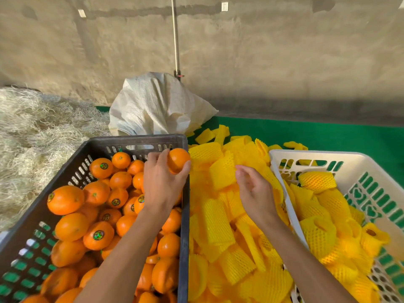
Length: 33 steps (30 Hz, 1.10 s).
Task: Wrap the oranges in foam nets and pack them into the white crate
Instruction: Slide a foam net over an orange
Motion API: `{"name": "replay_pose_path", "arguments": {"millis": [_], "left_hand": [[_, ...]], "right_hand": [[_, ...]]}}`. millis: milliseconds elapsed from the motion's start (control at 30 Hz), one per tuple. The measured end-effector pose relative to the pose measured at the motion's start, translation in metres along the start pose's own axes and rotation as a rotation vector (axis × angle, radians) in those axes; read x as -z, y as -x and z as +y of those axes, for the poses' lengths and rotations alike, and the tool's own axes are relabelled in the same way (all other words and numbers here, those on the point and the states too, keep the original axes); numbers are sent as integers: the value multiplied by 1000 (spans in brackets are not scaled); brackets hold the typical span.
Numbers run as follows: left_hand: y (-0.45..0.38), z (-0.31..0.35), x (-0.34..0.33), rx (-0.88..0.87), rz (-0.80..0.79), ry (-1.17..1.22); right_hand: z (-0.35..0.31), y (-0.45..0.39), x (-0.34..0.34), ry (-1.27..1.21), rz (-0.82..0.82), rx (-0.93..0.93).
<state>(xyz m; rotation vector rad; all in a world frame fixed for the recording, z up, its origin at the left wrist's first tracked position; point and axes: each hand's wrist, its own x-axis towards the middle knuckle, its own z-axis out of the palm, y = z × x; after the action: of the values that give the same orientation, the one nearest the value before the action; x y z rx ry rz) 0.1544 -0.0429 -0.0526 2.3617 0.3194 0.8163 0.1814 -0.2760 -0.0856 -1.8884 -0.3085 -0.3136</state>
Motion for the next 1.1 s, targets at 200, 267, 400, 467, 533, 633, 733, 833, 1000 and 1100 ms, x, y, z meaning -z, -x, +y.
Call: {"name": "replay_pose_path", "arguments": {"millis": [200, 267, 400, 467, 533, 633, 733, 833, 1000, 1100], "left_hand": [[26, 49, -17, -123, -259, 535], [22, 55, -16, -2, -340, 724], [12, 52, -6, 425, -639, 1271], [16, 52, -8, 476, -780, 1324], [22, 55, -12, 468, -895, 1325], [29, 62, -13, 447, -935, 1235], [29, 63, -15, 447, -874, 1184], [29, 64, -18, 479, -759, 1211], [30, 65, -18, 526, -668, 1194], [32, 67, -16, 457, -704, 1149]], "right_hand": [[-10, 4, -5, 6, 38, 193], [-9, 3, -6, 43, 75, 214], [-9, 0, -7, 84, 94, 221], [-8, 1, -10, 65, 55, 207], [-7, 4, -12, 28, 13, 134], [-6, 6, -8, -83, 14, 49], [-10, 4, 0, -148, -9, 30], [-13, 2, 4, -132, 11, 0], [-13, -1, 4, -145, 33, -101], [-7, 0, 5, -62, -4, -43]]}}
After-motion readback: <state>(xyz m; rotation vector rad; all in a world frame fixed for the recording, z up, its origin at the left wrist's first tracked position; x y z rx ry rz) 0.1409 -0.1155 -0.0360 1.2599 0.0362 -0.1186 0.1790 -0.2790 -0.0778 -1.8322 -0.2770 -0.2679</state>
